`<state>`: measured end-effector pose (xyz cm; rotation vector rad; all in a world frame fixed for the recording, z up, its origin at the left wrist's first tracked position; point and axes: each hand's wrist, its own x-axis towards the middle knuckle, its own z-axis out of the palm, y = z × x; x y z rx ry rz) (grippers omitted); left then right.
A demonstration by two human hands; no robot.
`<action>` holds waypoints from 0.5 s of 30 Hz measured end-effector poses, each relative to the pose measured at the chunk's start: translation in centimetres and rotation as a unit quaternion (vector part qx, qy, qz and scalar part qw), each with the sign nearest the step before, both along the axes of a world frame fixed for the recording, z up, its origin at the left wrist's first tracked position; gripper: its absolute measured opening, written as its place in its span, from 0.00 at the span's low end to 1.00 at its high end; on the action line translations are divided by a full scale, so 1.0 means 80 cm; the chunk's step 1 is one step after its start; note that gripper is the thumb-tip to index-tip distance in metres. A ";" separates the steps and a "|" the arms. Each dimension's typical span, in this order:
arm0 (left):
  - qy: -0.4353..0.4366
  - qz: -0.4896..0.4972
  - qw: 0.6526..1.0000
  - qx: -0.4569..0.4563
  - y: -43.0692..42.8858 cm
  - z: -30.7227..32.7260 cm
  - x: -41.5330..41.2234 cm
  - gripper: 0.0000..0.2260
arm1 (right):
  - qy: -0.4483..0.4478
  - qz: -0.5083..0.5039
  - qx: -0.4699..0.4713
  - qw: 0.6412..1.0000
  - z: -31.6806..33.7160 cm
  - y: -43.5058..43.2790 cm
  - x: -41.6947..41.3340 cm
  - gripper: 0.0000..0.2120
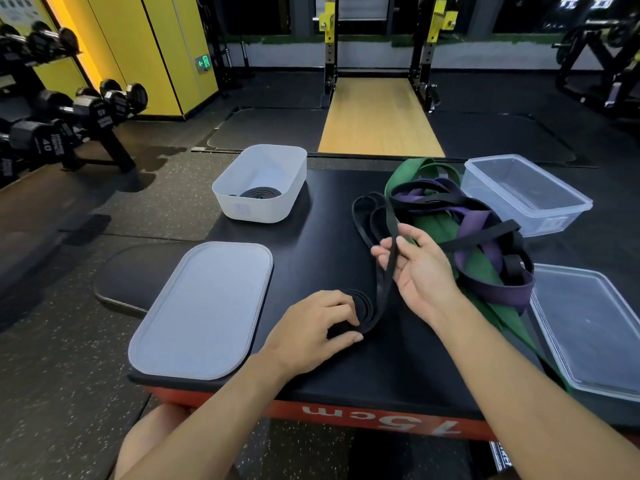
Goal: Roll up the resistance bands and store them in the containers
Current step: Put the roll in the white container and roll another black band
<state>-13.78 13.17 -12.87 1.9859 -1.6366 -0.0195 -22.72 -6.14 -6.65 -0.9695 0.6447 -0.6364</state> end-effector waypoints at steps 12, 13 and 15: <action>0.007 0.002 1.000 0.006 0.001 0.001 0.000 0.08 | 0.423 0.058 -0.498 0.755 -0.010 -0.002 -0.039 0.11; 0.006 0.003 1.000 0.006 0.001 0.001 0.000 0.08 | 0.446 0.090 -0.482 0.748 -0.009 -0.002 -0.045 0.14; 0.005 0.004 1.000 0.005 0.001 0.001 0.000 0.08 | 0.481 0.139 -0.491 0.712 -0.014 -0.001 -0.051 0.16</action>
